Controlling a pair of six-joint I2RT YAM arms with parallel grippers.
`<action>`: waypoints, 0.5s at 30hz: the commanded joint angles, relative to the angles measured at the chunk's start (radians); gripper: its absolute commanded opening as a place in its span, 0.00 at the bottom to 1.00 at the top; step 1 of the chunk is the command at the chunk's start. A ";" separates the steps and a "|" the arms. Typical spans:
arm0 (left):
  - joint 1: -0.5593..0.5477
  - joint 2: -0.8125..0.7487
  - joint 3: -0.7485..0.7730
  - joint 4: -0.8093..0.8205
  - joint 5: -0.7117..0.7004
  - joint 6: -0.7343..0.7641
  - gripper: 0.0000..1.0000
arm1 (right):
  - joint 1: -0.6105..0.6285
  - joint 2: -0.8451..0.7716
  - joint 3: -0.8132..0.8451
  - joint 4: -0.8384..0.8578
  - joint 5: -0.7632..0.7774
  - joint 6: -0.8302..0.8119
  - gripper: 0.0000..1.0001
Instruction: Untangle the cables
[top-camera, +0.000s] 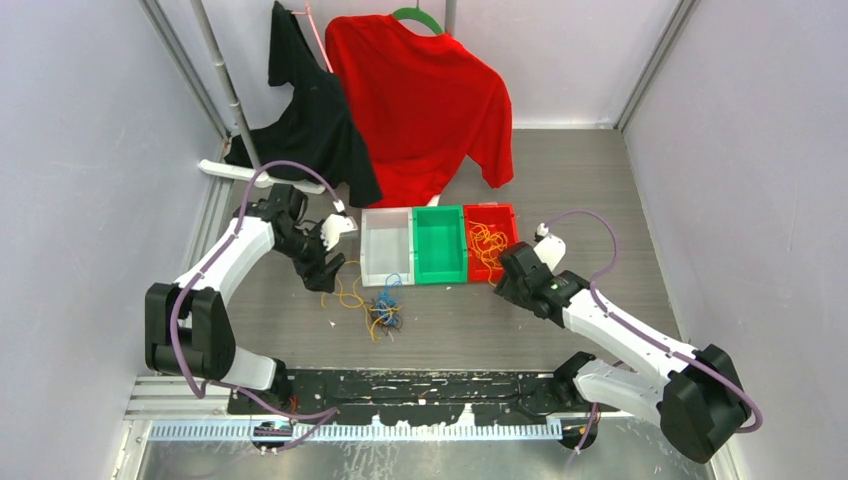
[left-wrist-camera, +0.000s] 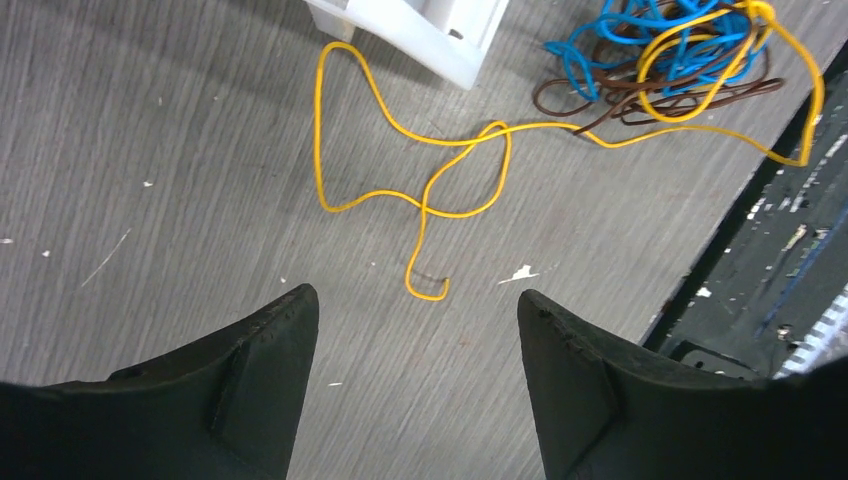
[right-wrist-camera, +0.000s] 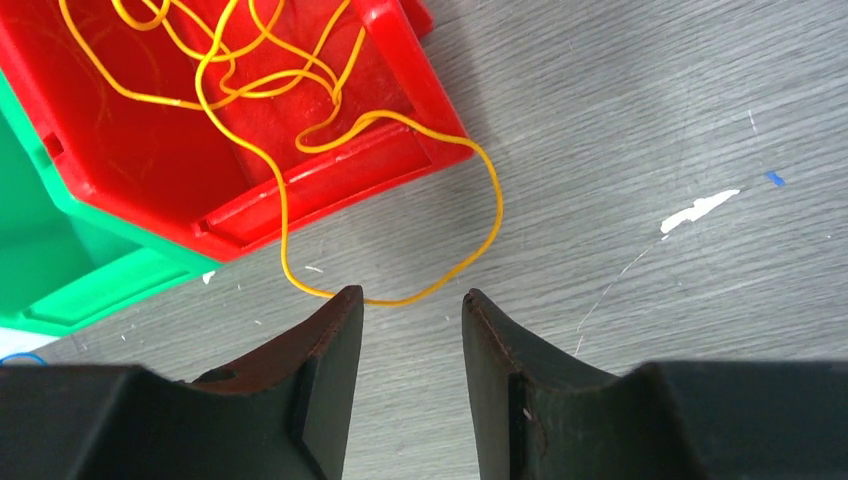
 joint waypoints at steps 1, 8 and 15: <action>0.007 -0.032 -0.033 0.089 -0.036 0.034 0.72 | -0.013 0.013 0.006 0.105 0.049 0.022 0.44; 0.007 -0.039 -0.022 0.096 -0.029 0.020 0.67 | -0.023 0.028 0.032 0.236 0.093 -0.039 0.14; 0.007 -0.027 0.036 0.039 -0.006 0.004 0.56 | -0.034 0.098 0.101 0.324 0.112 -0.142 0.01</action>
